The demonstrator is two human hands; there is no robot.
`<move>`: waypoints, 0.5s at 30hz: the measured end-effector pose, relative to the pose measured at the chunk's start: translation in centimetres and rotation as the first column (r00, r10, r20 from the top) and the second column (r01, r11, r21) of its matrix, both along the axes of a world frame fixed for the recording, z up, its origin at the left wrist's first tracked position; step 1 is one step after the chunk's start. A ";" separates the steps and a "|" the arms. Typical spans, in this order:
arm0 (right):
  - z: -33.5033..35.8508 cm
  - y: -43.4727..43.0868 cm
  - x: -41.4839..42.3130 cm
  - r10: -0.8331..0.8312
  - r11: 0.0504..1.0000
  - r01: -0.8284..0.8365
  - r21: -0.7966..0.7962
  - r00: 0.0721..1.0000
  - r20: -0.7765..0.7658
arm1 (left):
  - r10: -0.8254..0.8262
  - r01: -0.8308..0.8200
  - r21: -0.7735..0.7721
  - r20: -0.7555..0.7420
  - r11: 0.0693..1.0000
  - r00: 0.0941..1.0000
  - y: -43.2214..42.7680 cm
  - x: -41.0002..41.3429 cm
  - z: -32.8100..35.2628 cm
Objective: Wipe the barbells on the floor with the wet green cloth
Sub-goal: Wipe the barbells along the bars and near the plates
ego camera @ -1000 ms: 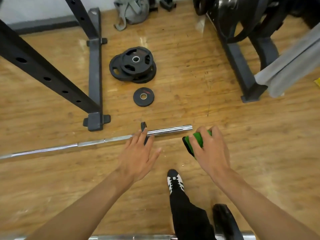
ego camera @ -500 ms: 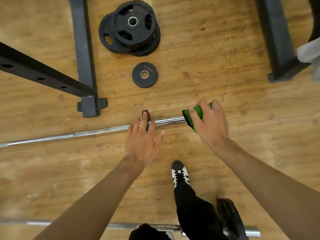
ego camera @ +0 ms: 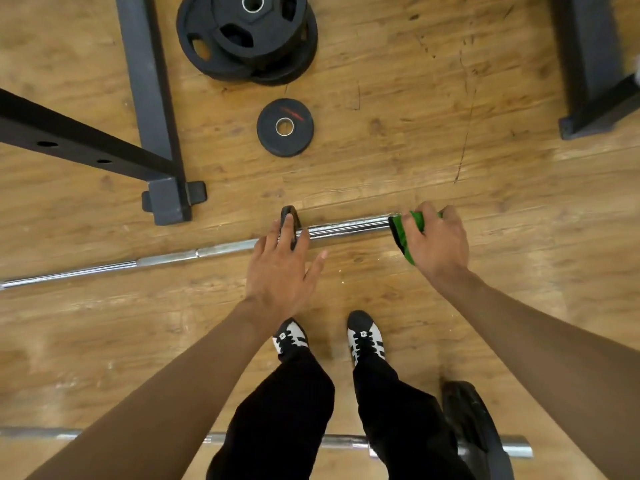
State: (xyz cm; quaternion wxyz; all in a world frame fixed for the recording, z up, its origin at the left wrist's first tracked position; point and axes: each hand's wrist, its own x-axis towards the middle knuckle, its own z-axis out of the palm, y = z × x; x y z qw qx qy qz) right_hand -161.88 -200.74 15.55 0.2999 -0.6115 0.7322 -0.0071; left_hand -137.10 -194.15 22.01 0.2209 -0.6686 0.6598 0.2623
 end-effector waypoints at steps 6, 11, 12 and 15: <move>-6.4 2.3 -1.3 0.003 1.000 -0.003 0.007 1.000 -0.002 | -0.038 0.038 0.025 0.001 0.999 0.999 0.0 2.6 -6.0; -11.7 3.8 -1.2 -0.063 0.994 0.073 -0.078 0.991 0.119 | -0.015 0.017 -0.102 0.020 0.995 1.000 -1.1 4.9 -12.7; -13.1 4.0 -1.2 -0.094 0.989 0.110 -0.101 0.984 0.153 | -0.013 0.014 -0.138 0.009 0.990 1.000 -1.3 5.2 -14.5; -18.5 3.6 -1.2 -0.123 0.973 0.156 -0.167 0.973 0.194 | -0.021 0.013 -0.181 -0.041 0.983 0.999 -1.9 6.4 -20.5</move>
